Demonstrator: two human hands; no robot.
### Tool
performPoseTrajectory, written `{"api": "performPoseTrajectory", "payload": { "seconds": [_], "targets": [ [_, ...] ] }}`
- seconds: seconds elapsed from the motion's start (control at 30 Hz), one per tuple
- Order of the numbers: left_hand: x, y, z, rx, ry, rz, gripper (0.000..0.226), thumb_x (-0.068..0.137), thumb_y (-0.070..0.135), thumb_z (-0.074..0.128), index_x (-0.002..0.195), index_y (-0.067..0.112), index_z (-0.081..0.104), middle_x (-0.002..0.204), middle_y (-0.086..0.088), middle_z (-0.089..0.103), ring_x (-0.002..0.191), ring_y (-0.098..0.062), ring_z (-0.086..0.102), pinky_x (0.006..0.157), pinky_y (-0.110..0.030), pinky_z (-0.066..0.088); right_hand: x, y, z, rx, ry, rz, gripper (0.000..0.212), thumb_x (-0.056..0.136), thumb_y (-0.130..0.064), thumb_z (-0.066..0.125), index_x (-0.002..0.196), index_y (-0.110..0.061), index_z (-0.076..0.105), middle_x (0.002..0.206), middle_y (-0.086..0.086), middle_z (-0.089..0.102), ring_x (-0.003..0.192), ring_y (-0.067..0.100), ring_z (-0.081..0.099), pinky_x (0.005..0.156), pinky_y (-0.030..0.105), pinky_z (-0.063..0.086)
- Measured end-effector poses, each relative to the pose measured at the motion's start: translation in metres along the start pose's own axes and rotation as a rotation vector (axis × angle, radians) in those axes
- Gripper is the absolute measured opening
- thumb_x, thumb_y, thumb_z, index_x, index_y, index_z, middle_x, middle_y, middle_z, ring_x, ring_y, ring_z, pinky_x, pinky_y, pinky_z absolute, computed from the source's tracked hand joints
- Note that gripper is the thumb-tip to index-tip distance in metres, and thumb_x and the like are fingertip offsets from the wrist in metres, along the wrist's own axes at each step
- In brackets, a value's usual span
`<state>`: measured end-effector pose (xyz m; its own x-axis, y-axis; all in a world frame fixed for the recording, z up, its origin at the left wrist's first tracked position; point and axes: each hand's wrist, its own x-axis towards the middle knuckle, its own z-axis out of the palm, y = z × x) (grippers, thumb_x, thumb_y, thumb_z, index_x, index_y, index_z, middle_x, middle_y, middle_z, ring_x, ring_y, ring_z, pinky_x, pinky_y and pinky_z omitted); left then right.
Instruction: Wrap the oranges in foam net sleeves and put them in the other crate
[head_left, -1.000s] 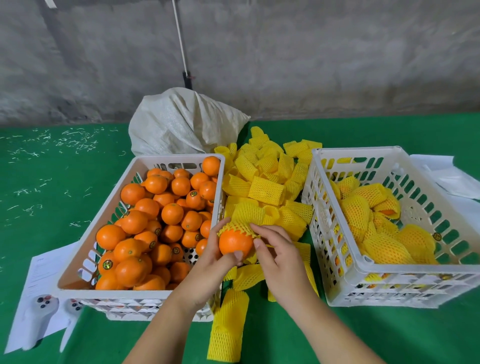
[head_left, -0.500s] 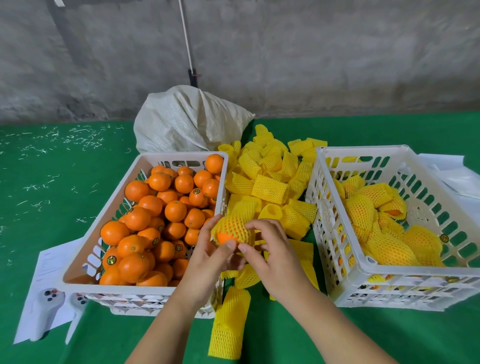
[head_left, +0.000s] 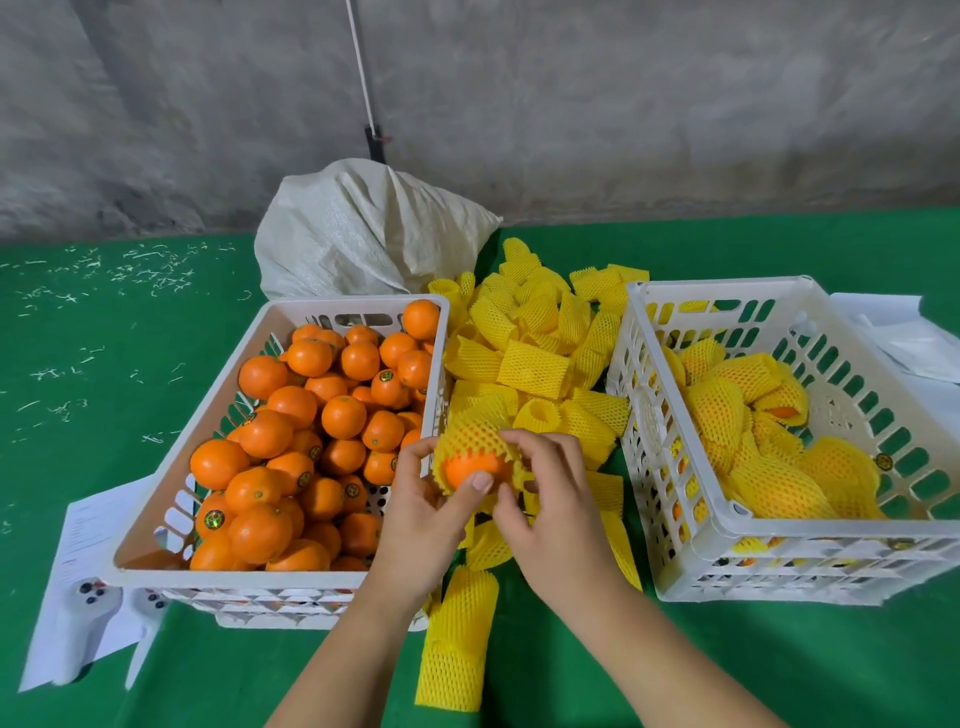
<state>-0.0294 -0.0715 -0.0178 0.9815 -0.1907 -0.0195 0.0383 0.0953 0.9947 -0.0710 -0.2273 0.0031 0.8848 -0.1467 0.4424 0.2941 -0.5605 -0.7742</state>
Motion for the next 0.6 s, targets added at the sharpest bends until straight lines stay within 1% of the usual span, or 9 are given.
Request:
{"api": "performPoseTrajectory", "payload": {
  "seconds": [0.07,0.17,0.23,0.3,0.33,0.4,0.47,0.53,0.6],
  "targets": [
    [-0.002,0.000,-0.002,0.051,-0.079,0.012,0.069,0.084,0.050,0.088,0.138,0.041,0.046,0.110,-0.005,0.076,0.083,-0.013,0.073,0.066,-0.023,0.057,0.001,0.002,0.000,0.059,0.013,0.049,0.041,0.098,-0.014,0.059,0.136,-0.029,0.057,0.130,-0.014,0.041,0.119,0.000,0.049,0.082,0.012,0.052],
    [-0.003,0.002,-0.004,0.124,-0.142,0.038,0.080,0.089,0.045,0.085,0.153,0.043,0.038,0.115,0.000,0.072,0.082,-0.015,0.070,0.069,-0.028,0.057,0.006,0.005,-0.007,0.007,0.040,-0.032,0.036,0.099,-0.014,0.052,0.130,-0.024,0.066,0.123,-0.013,0.048,0.113,0.000,0.053,0.081,0.011,0.051],
    [-0.002,0.001,-0.004,0.128,-0.150,0.075,0.077,0.091,0.039,0.084,0.154,0.040,0.040,0.130,0.000,0.069,0.107,-0.020,0.072,0.085,-0.036,0.061,0.010,0.007,-0.011,-0.053,0.076,-0.086,0.030,0.100,-0.015,0.052,0.122,-0.018,0.071,0.117,-0.010,0.053,0.105,0.007,0.058,0.078,0.022,0.054],
    [-0.001,-0.001,-0.006,0.213,-0.117,0.123,0.074,0.090,0.041,0.085,0.151,0.039,0.044,0.146,0.005,0.059,0.133,-0.019,0.060,0.105,-0.045,0.056,0.009,0.004,-0.012,-0.087,0.114,-0.184,0.027,0.101,-0.018,0.050,0.111,-0.012,0.074,0.110,-0.005,0.055,0.096,0.011,0.061,0.073,0.028,0.055],
    [0.000,-0.001,-0.006,0.284,-0.086,0.137,0.074,0.087,0.046,0.085,0.149,0.041,0.045,0.150,0.008,0.054,0.140,-0.016,0.054,0.110,-0.047,0.052,0.008,0.002,-0.012,-0.092,0.118,-0.238,0.026,0.102,-0.020,0.051,0.107,-0.011,0.075,0.108,-0.003,0.055,0.093,0.013,0.062,0.071,0.029,0.056],
    [-0.001,0.000,-0.006,0.305,-0.066,0.145,0.072,0.084,0.049,0.086,0.145,0.042,0.047,0.145,0.010,0.056,0.137,-0.015,0.055,0.109,-0.048,0.052,0.002,-0.002,-0.008,-0.110,0.107,-0.315,0.020,0.101,-0.018,0.056,0.103,-0.010,0.074,0.105,0.001,0.056,0.093,0.018,0.062,0.073,0.032,0.055],
    [-0.003,0.001,-0.005,0.263,-0.071,0.156,0.067,0.086,0.047,0.085,0.142,0.038,0.048,0.135,0.013,0.064,0.126,-0.011,0.063,0.101,-0.039,0.058,-0.001,-0.001,-0.004,-0.152,0.107,-0.322,0.017,0.095,-0.015,0.061,0.106,-0.012,0.074,0.107,0.001,0.056,0.098,0.021,0.060,0.077,0.031,0.054],
    [-0.005,0.003,-0.004,0.211,-0.058,0.159,0.065,0.086,0.047,0.085,0.140,0.034,0.051,0.131,0.014,0.066,0.122,-0.011,0.066,0.096,-0.030,0.058,-0.001,0.000,-0.002,-0.146,0.086,-0.217,0.028,0.093,-0.016,0.062,0.120,-0.014,0.069,0.119,-0.001,0.052,0.110,0.020,0.057,0.084,0.027,0.054],
    [-0.005,0.003,-0.005,0.126,-0.035,0.136,0.066,0.083,0.047,0.088,0.137,0.033,0.053,0.129,0.013,0.066,0.120,-0.013,0.068,0.093,-0.028,0.059,0.001,0.003,-0.003,-0.096,0.054,-0.093,0.044,0.092,-0.016,0.061,0.136,-0.018,0.060,0.130,-0.005,0.048,0.120,0.015,0.053,0.092,0.018,0.048]
  ]
}}
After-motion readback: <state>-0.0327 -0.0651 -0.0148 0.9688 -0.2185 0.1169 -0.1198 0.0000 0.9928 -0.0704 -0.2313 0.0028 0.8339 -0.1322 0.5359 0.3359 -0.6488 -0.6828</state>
